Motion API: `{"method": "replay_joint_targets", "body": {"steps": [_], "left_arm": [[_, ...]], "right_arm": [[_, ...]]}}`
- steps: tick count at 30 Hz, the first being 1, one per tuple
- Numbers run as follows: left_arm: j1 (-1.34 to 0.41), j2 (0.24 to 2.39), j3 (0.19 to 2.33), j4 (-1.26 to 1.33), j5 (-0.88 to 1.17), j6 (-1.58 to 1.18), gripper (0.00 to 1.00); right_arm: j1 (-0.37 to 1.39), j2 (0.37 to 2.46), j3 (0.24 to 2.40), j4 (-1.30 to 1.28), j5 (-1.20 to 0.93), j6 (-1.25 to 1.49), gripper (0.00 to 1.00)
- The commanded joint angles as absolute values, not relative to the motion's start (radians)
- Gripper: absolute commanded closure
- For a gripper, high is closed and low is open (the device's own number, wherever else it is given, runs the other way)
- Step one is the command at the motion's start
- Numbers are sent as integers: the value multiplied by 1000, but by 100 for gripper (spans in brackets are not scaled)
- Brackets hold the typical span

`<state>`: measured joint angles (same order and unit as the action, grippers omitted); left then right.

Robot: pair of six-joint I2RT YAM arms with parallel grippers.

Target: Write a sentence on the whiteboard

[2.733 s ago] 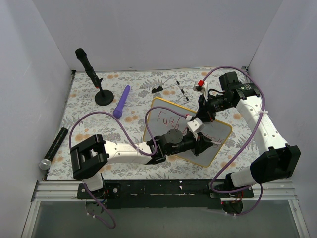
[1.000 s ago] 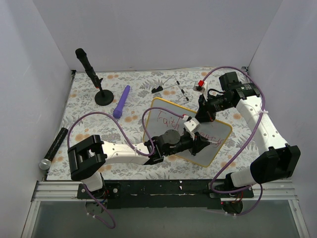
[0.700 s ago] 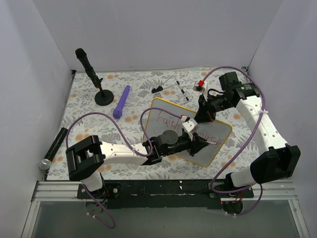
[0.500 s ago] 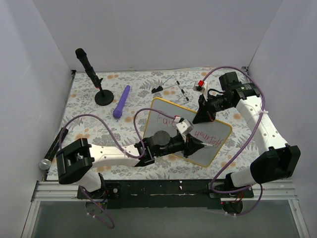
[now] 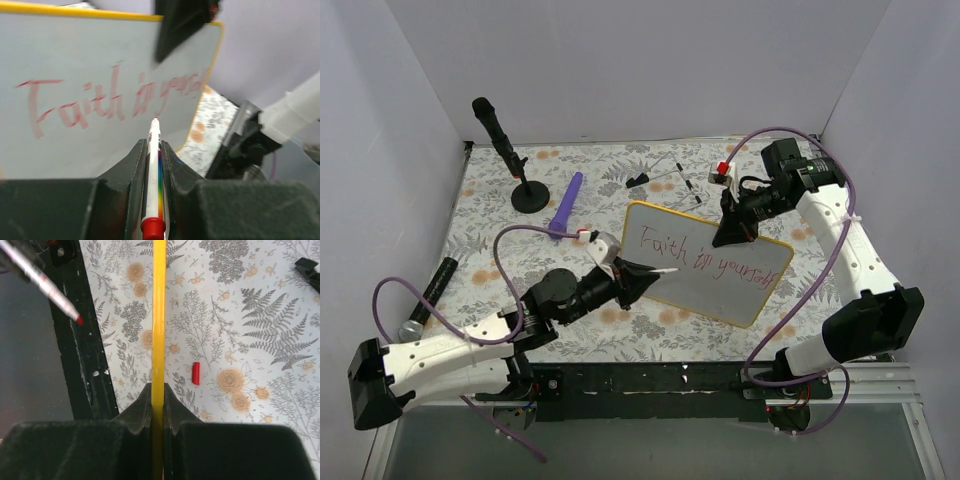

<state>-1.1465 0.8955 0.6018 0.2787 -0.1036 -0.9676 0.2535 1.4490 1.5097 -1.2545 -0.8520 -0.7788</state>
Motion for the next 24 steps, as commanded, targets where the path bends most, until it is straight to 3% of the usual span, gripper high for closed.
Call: {"method": "replay_joint_targets", "body": {"steps": [1, 7, 24], "left_arm": [[-1046, 743, 535, 129, -178, -1003, 100], [-1016, 635, 437, 129, -236, -1032, 100], [-1012, 560, 276, 264, -288, -1092, 100]], "right_arm": [[287, 1480, 1638, -1308, -850, -848, 99], [345, 1522, 1683, -1308, -746, -798, 99], [348, 1505, 1625, -1307, -719, -798, 99]]}}
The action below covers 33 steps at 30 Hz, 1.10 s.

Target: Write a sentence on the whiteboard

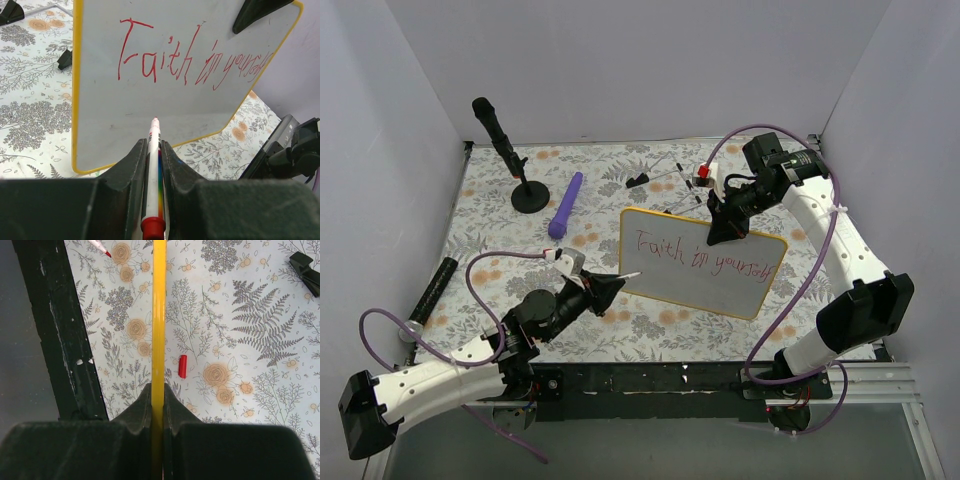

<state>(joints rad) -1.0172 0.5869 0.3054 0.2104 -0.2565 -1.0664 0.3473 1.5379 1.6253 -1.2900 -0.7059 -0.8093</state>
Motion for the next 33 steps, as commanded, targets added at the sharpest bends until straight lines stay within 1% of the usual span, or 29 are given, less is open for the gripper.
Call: {"method": "replay_joint_targets", "body": {"steps": [1, 11, 16, 27, 33], "left_arm": [[-1012, 551, 270, 267, -291, -1094, 100], [-1008, 518, 239, 273, -310, -1124, 100], [-1008, 509, 250, 227, -272, -1143, 100], [-1009, 505, 278, 161, -278, -1183, 100], [-1009, 488, 269, 166, -291, -1200, 100]], "right_arm": [[350, 1505, 1626, -1307, -722, -798, 99], [348, 1505, 1626, -1292, -753, -782, 99], [348, 1490, 1625, -1284, -758, -773, 99], [348, 1459, 1614, -1273, -770, -762, 99], [348, 1457, 1612, -1270, -788, -762, 99]]}}
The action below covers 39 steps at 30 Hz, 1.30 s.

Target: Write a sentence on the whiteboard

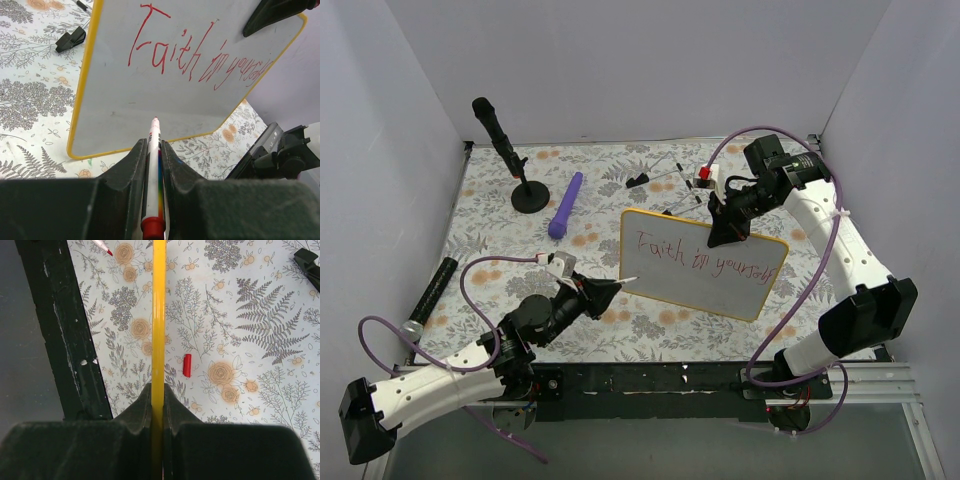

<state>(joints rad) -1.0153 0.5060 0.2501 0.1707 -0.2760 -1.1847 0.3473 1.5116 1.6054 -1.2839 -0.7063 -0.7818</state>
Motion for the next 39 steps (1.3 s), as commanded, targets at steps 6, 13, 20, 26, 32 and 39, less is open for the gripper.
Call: {"method": "replay_joint_targets", "body": {"steps": [6, 13, 20, 26, 32, 39], "left_arm": [[-1008, 497, 247, 236, -298, -1175, 100], [-1005, 566, 222, 409, -304, -1101, 100], [-977, 718, 232, 583, -258, -1048, 100], [-927, 712, 120, 769, -152, -1025, 100], [-815, 676, 3, 899, -6, -1042, 100], [-746, 750, -29, 1034, 127, -1037, 100]], "right_arm": [[334, 1408, 1562, -1229, -791, -732, 99], [311, 1404, 1552, -1213, -810, -718, 99], [298, 1402, 1545, -1210, -838, -716, 99], [273, 1399, 1534, -1204, -853, -710, 99], [258, 1401, 1520, -1212, -894, -724, 99], [244, 1413, 1525, -1224, -928, -735, 99]]}}
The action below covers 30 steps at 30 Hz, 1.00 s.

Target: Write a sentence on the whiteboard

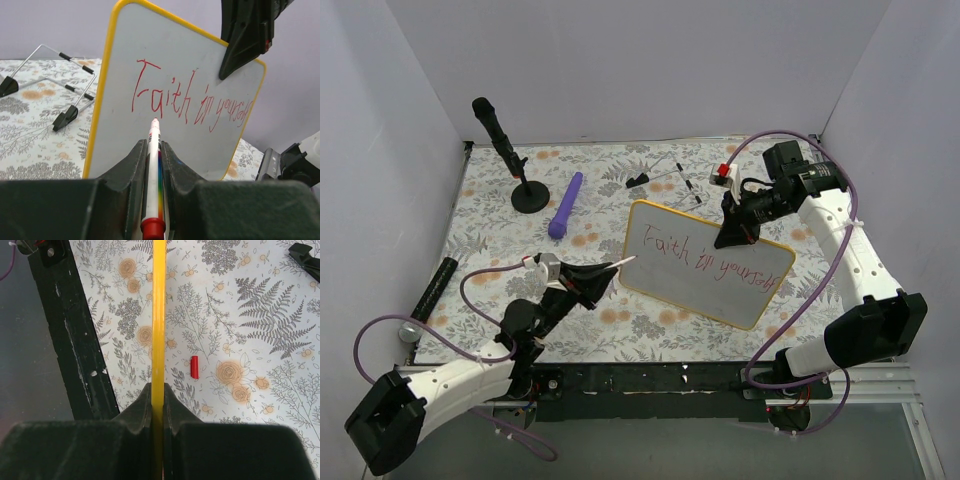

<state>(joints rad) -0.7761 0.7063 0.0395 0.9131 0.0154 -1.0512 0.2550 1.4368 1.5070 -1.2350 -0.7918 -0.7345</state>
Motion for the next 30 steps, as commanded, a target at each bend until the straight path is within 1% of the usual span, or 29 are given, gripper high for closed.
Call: {"method": "replay_joint_targets", "body": {"steps": [1, 7, 14, 18, 25, 30], "left_arm": [[-741, 774, -32, 1046, 136, -1042, 100], [-713, 816, -74, 1130, 196, -1043, 100], [-678, 848, -80, 1146, 233, -1023, 100], [-655, 908, -75, 1189, 252, -1019, 100], [-618, 1080, -69, 1322, 299, -1035, 100], [-612, 1088, -81, 1348, 313, -1046, 100]], "right_arm": [[238, 1414, 1529, -1226, -933, -736, 99], [215, 1416, 1535, -1239, -965, -744, 99], [212, 1427, 1536, -1258, -992, -753, 99], [212, 1424, 1537, -1264, -1005, -753, 99], [212, 1422, 1546, -1269, -1009, -755, 99], [209, 1419, 1543, -1270, -1009, -756, 99]]}}
